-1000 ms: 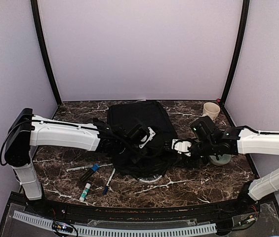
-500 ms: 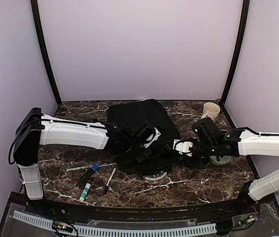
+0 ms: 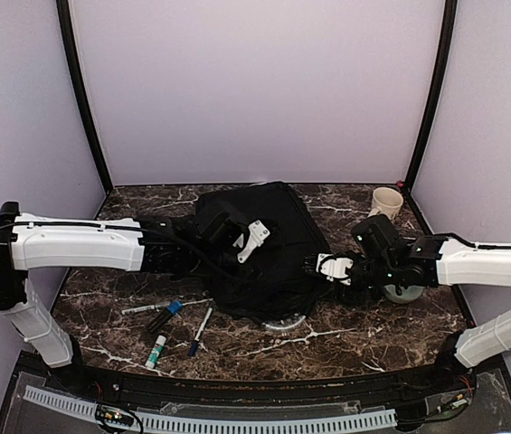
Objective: Pack the student bag
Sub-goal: Place the largest pocket of the bag in the student bag, then pick up the largest pocket of the bag from the student bag.
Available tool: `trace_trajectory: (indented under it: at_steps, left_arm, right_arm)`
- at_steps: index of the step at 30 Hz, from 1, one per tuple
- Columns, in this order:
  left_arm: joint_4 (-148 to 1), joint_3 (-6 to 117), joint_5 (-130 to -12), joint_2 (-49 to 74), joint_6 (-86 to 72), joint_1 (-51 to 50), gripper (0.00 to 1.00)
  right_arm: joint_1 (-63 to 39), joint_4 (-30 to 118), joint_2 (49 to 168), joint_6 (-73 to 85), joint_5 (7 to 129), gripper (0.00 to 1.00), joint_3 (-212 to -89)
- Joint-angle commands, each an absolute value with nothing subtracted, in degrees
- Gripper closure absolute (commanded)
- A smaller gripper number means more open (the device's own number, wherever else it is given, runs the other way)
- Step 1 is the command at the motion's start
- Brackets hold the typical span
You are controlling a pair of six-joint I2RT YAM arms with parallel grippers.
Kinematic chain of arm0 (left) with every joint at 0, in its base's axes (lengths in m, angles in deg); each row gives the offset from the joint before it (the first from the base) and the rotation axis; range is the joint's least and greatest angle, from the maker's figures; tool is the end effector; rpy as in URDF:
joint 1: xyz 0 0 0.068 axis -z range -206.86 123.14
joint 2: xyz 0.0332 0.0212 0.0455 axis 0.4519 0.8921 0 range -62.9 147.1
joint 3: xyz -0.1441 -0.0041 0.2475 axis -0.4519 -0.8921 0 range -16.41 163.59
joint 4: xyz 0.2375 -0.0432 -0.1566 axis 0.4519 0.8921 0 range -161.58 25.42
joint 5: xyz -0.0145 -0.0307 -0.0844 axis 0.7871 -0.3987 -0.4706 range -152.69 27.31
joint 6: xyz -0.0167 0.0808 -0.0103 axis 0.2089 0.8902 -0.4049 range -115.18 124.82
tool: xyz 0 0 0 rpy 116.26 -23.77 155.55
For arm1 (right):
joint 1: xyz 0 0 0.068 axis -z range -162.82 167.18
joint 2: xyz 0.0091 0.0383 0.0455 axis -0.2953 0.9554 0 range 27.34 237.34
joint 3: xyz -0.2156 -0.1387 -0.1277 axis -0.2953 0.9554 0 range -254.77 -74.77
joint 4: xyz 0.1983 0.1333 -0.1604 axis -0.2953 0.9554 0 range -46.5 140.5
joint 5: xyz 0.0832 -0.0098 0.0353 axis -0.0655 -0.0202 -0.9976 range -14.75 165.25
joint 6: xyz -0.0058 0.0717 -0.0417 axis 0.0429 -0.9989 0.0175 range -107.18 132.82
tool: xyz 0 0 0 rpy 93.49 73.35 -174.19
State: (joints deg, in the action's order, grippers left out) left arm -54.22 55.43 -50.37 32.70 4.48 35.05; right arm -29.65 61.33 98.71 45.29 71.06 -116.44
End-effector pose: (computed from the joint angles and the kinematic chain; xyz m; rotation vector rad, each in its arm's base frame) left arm 0.2163 -0.3723 0.2399 1.0743 2.0222 -0.3261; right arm 0.1992 0.2200 0.1858 -1.5624 1.8317 0.2044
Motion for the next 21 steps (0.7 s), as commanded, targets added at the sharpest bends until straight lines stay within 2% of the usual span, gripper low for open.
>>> trace_trajectory:
  at_steps: [1,12,16,21]
  left_arm:
    - [-51.8,50.6,-51.7,24.6,0.8,34.8,0.36]
    - [-43.5,38.6,-46.6,11.7,-12.7,33.7,0.25]
    - [-39.6,35.6,-46.7,9.5,-19.1,31.0,0.26]
    - [-38.7,31.9,-51.0,8.2,-21.8,26.5,0.34]
  right_arm:
    - [-29.5,59.2,97.3,45.3,71.7,0.37,-115.8]
    - [-29.5,59.2,96.8,45.5,71.3,0.37,-115.4]
    - [-29.5,59.0,96.6,45.6,71.8,0.37,-115.4]
    - [-29.5,58.9,96.2,45.7,71.9,0.37,-115.1]
